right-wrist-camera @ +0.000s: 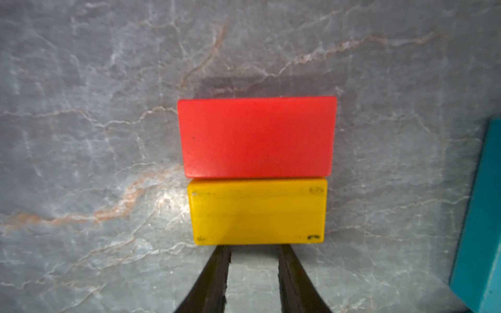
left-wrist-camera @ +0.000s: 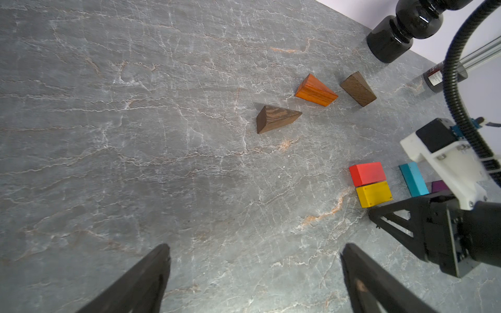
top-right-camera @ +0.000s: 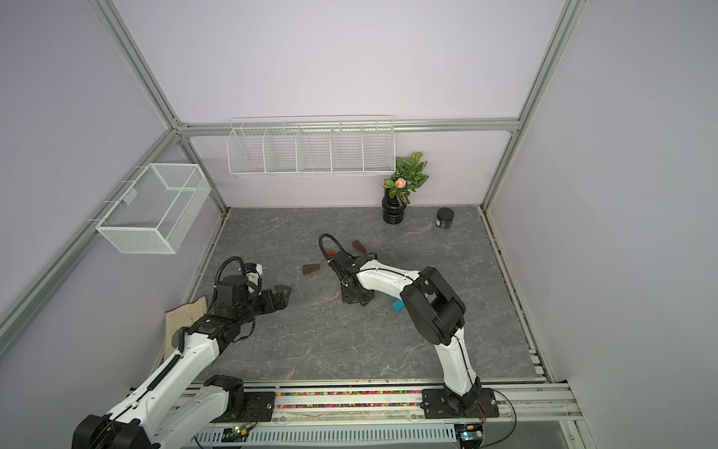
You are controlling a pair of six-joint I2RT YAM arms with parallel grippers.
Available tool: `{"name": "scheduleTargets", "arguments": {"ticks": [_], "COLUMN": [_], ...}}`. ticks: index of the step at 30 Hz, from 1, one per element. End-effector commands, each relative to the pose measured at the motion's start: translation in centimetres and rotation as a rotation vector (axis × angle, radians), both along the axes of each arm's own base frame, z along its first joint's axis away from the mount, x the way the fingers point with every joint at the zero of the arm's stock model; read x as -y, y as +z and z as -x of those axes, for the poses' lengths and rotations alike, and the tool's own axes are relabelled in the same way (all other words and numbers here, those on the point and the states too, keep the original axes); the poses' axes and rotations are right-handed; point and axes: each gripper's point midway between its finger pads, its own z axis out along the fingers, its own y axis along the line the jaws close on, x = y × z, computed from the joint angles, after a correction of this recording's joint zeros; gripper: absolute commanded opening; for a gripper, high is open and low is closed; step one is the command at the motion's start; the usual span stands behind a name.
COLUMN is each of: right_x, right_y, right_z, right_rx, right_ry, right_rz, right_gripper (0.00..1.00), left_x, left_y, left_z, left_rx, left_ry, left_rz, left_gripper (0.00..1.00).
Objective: Assemble a small pinwheel with building blocks
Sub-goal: Adjust the building block at the center of the board, then pick up the building block from the center of the board.
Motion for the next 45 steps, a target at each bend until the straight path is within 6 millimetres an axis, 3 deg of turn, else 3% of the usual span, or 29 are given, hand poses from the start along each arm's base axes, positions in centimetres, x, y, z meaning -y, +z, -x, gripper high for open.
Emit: {"name": "scheduleTargets", "arguments": {"ticks": [1, 20, 24, 28, 31, 34, 37, 40, 45], "right_x": [0.3, 0.0, -0.4, 0.0, 1.2, 3.2, 5.6, 8.0, 11.1], "right_y": [-0.6, -0.1, 2.2, 6.8, 9.9, 11.6, 12.5, 12.8, 13.3], "right_z": [-0.6, -1.0, -0.9, -1.1, -1.2, -0.8, -0.2, 0.5, 2.0], "right_rx": [-0.001, 0.004, 0.041, 0.122, 0.167, 0.182, 0.193, 0.203, 0.231], "right_ry": [-0.031, -0.028, -0.006, 0.009, 0.015, 0.003, -0.022, -0.053, -0.093], "right_rz": [0.010, -0.004, -0.044, -0.098, -0.131, -0.148, -0.163, -0.174, -0.190], "right_gripper": [0.34, 0.34, 0.37, 0.42, 0.46, 0.48, 0.50, 0.51, 0.54], "left_x": [-0.1, -0.1, -0.1, 0.0, 0.2, 1.2, 2.4, 3.0, 4.6], "left_y": [-0.2, -0.3, -0.3, -0.1, 0.4, 1.7, 3.2, 3.4, 1.8], "left_z": [0.0, 0.0, 0.0, -0.2, -0.8, -2.3, -3.8, -5.6, -8.6], "left_rx": [-0.003, -0.002, -0.007, -0.016, -0.020, -0.005, -0.017, -0.066, -0.157], "left_ry": [0.013, 0.014, 0.012, 0.010, 0.001, -0.086, -0.241, -0.373, -0.581], "left_rz": [0.000, -0.003, -0.001, -0.008, -0.017, -0.073, -0.271, -0.414, -0.531], "left_gripper": [1.00, 0.99, 1.00, 1.00, 0.97, 0.92, 0.92, 0.90, 0.77]}}
